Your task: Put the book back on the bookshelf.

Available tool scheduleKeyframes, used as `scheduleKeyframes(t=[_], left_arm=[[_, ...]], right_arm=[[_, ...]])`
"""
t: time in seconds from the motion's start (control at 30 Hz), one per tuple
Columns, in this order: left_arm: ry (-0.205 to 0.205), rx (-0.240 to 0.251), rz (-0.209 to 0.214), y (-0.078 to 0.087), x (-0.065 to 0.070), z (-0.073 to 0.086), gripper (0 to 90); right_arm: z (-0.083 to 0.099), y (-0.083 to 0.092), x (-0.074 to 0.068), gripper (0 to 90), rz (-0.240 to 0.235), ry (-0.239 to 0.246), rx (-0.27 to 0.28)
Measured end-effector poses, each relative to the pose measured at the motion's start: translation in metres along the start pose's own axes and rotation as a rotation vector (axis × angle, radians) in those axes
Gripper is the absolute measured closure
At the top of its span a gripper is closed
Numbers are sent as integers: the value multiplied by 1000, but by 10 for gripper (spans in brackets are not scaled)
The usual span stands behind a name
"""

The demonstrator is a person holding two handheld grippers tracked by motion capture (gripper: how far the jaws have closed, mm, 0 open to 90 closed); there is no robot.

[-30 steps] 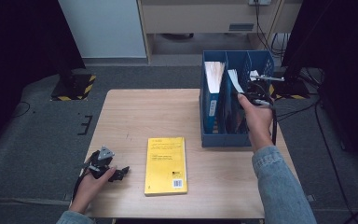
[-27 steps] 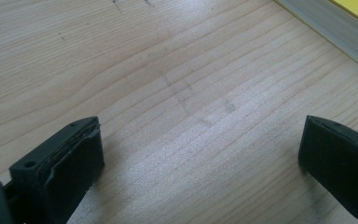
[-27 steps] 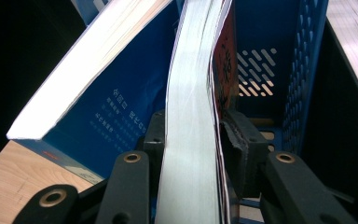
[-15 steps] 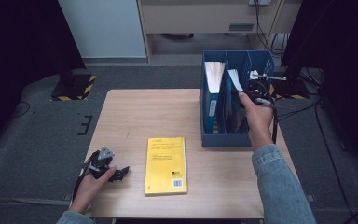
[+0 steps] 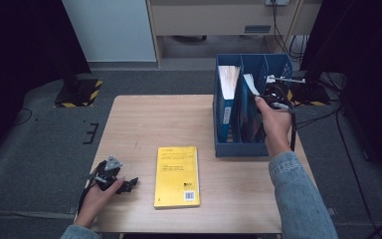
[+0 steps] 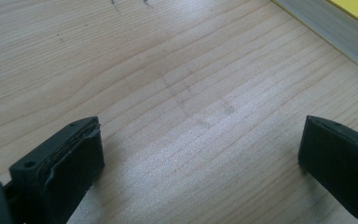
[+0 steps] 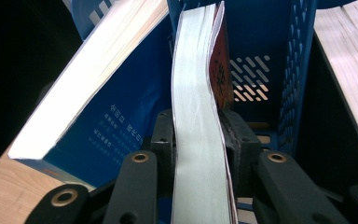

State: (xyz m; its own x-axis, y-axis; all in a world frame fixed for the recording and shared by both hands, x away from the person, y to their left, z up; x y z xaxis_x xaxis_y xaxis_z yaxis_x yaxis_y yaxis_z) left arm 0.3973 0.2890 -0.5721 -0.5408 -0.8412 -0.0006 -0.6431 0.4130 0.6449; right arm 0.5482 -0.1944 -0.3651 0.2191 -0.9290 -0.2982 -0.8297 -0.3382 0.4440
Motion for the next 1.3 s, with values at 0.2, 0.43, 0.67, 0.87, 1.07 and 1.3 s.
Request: scheduleKeyframes(t=[0.2, 0.43, 0.67, 0.87, 1.07, 1.3], left_arm=[[-4, 3, 0, 0, 0, 0, 0], [-6, 3, 1, 0, 0, 0, 0], [-6, 4, 3, 0, 0, 0, 0], [-7, 1, 2, 0, 0, 0, 0], [-6, 5, 2, 0, 0, 0, 0], [-7, 4, 4, 0, 0, 0, 0]], right_arm=[[-5, -2, 0, 717, 15, 0, 5], [-14, -5, 5, 725, 33, -3, 28], [-18, -11, 5, 728, 39, 14, 38], [-31, -9, 3, 728, 43, 26, 61], [-43, -15, 4, 728, 56, 30, 88], [-45, -32, 9, 728, 75, 31, 105]])
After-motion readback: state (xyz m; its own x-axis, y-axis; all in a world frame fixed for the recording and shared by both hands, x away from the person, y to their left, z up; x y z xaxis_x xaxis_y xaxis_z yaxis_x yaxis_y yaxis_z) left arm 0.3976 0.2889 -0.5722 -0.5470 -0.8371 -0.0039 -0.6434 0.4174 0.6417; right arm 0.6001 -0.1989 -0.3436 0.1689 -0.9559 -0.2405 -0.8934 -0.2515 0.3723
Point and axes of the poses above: each handheld gripper's, and its own axes: y roughly backward along the jaws, z roughly out of its underside, x roughly to its right, the point moved 5 cm from there along -y, roughly forward along the jaws, and after that the axes turned 6 degrees about x, right-handed, at the moved point
